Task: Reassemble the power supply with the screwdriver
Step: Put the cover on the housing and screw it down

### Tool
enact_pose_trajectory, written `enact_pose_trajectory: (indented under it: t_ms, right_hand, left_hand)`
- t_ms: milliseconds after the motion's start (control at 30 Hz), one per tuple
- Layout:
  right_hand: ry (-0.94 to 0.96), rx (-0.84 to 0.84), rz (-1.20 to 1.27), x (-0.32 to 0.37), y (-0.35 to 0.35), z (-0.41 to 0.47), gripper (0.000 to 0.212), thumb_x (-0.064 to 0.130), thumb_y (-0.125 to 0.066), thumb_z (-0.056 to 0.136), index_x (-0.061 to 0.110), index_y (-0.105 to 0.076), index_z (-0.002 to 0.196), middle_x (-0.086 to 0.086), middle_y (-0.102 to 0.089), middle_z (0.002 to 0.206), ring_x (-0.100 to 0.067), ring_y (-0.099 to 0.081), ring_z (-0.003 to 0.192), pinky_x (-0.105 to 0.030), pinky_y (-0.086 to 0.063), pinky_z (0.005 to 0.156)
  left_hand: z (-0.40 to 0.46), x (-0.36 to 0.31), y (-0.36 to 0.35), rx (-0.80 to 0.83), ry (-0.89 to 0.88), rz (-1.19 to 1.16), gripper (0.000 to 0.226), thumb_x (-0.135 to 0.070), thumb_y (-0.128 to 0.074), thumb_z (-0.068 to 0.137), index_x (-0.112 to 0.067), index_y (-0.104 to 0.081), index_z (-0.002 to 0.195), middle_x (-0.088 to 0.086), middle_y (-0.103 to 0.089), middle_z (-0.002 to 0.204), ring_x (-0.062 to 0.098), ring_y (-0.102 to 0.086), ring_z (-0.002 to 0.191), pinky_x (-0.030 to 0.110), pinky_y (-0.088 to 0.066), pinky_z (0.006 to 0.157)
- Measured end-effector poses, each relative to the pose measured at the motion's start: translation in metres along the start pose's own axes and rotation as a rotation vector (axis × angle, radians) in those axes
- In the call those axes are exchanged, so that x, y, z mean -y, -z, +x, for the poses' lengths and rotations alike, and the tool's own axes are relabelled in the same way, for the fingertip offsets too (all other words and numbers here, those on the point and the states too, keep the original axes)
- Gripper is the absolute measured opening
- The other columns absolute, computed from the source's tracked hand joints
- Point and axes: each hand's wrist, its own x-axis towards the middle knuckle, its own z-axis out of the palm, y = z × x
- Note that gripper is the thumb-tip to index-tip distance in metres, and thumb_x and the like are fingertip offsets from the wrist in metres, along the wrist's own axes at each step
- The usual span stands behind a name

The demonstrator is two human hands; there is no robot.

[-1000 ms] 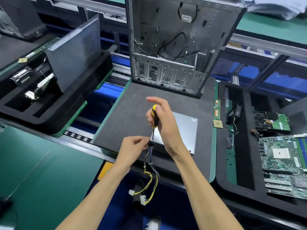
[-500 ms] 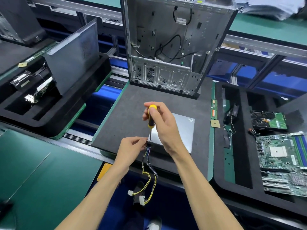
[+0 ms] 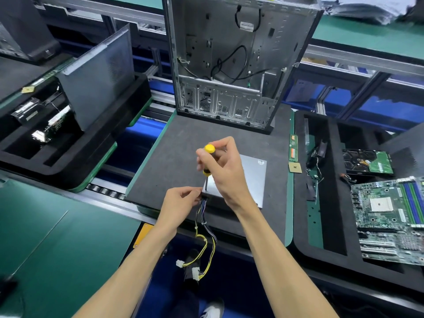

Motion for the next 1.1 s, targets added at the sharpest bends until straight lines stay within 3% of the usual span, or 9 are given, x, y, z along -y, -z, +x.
enact_pose_trajectory:
  t_ms: [67,167,300,367,567,733,833,967,1100]
  right_hand:
    - [0.001,0.025,0.019,0.0002,0.0008,-0.0007,0.008,0.023,-0.055,0.098,0.019,-0.051,0.105,0.007,-0.055,0.074,-0.012,-0.050,0.067,-0.020,-0.043,0.066]
    - [-0.031,0.049,0.040,-0.0006,0.0009,-0.0005,0.030,0.030,-0.037,0.103,0.026,-0.063,0.116,0.007,-0.054,0.082,-0.011,-0.047,0.076,-0.024,-0.039,0.071]
    - [0.015,0.000,0.010,-0.0007,0.0006,-0.0006,0.009,0.017,-0.057,0.100,0.011,-0.056,0.107,0.002,-0.067,0.088,-0.014,-0.065,0.079,-0.018,-0.046,0.068]
    - [0.021,0.001,-0.001,-0.0039,0.0014,-0.0016,0.018,0.014,-0.063,0.097,0.014,-0.046,0.101,0.000,-0.065,0.078,-0.014,-0.062,0.069,-0.018,-0.047,0.065]
    - [-0.034,0.036,0.070,-0.0053,0.0044,-0.0007,0.032,0.029,-0.037,0.101,0.026,-0.066,0.114,0.009,-0.056,0.081,-0.011,-0.048,0.075,-0.022,-0.039,0.071]
    - [-0.010,0.010,0.067,-0.0014,0.0032,-0.0016,0.005,0.015,-0.056,0.098,0.016,-0.053,0.102,-0.003,-0.070,0.089,-0.017,-0.067,0.078,-0.017,-0.047,0.066]
    - [0.013,-0.016,0.041,-0.0025,0.0027,-0.0030,0.023,0.013,-0.064,0.094,0.017,-0.042,0.100,-0.001,-0.062,0.077,-0.016,-0.059,0.066,-0.019,-0.047,0.065]
    - [-0.017,-0.005,0.054,-0.0006,0.0025,-0.0027,0.022,0.026,-0.043,0.099,0.025,-0.054,0.118,0.006,-0.050,0.081,-0.012,-0.044,0.073,-0.022,-0.039,0.070]
    - [-0.015,-0.014,0.036,0.0019,0.0025,-0.0031,0.019,0.023,-0.045,0.101,0.019,-0.059,0.113,0.006,-0.063,0.090,-0.015,-0.058,0.085,-0.025,-0.044,0.075]
  left_hand:
    - [-0.0003,-0.0004,0.0001,-0.002,-0.002,0.002,0.018,-0.019,-0.063,0.098,-0.015,-0.079,0.106,-0.003,-0.079,0.097,0.011,-0.074,0.095,0.032,-0.056,0.099]
    - [-0.0006,-0.0013,-0.0005,-0.007,-0.007,0.016,0.018,-0.018,-0.062,0.099,-0.018,-0.078,0.105,-0.004,-0.078,0.096,0.010,-0.074,0.093,0.031,-0.056,0.098]
    - [-0.0012,-0.0016,0.0000,-0.002,0.000,0.015,0.019,-0.019,-0.062,0.099,-0.017,-0.078,0.109,-0.003,-0.078,0.099,0.011,-0.073,0.096,0.032,-0.055,0.098]
    - [-0.0011,-0.0013,0.0004,-0.001,0.002,0.016,0.019,-0.019,-0.062,0.099,-0.016,-0.078,0.110,-0.002,-0.078,0.099,0.011,-0.073,0.096,0.032,-0.055,0.099]
    - [-0.0012,-0.0010,-0.0004,-0.010,-0.005,0.027,0.019,-0.018,-0.062,0.099,-0.019,-0.077,0.109,-0.003,-0.078,0.098,0.010,-0.073,0.095,0.034,-0.056,0.099]
    - [-0.0002,-0.0005,-0.0002,-0.008,0.008,0.025,0.021,-0.019,-0.062,0.099,-0.016,-0.077,0.113,0.000,-0.078,0.100,0.013,-0.073,0.098,0.037,-0.054,0.102]
    - [0.0003,0.0005,0.0002,-0.005,0.007,0.021,0.020,-0.019,-0.062,0.099,-0.017,-0.077,0.112,-0.001,-0.078,0.100,0.013,-0.073,0.099,0.036,-0.055,0.101]
    - [0.0012,0.0024,0.0007,0.002,-0.001,0.020,0.020,-0.017,-0.061,0.099,-0.018,-0.077,0.111,-0.003,-0.078,0.100,0.011,-0.073,0.098,0.033,-0.056,0.098]
    - [0.0027,0.0039,0.0004,-0.007,-0.005,0.020,0.018,-0.018,-0.062,0.099,-0.021,-0.077,0.108,-0.005,-0.078,0.098,0.009,-0.074,0.095,0.028,-0.056,0.094]
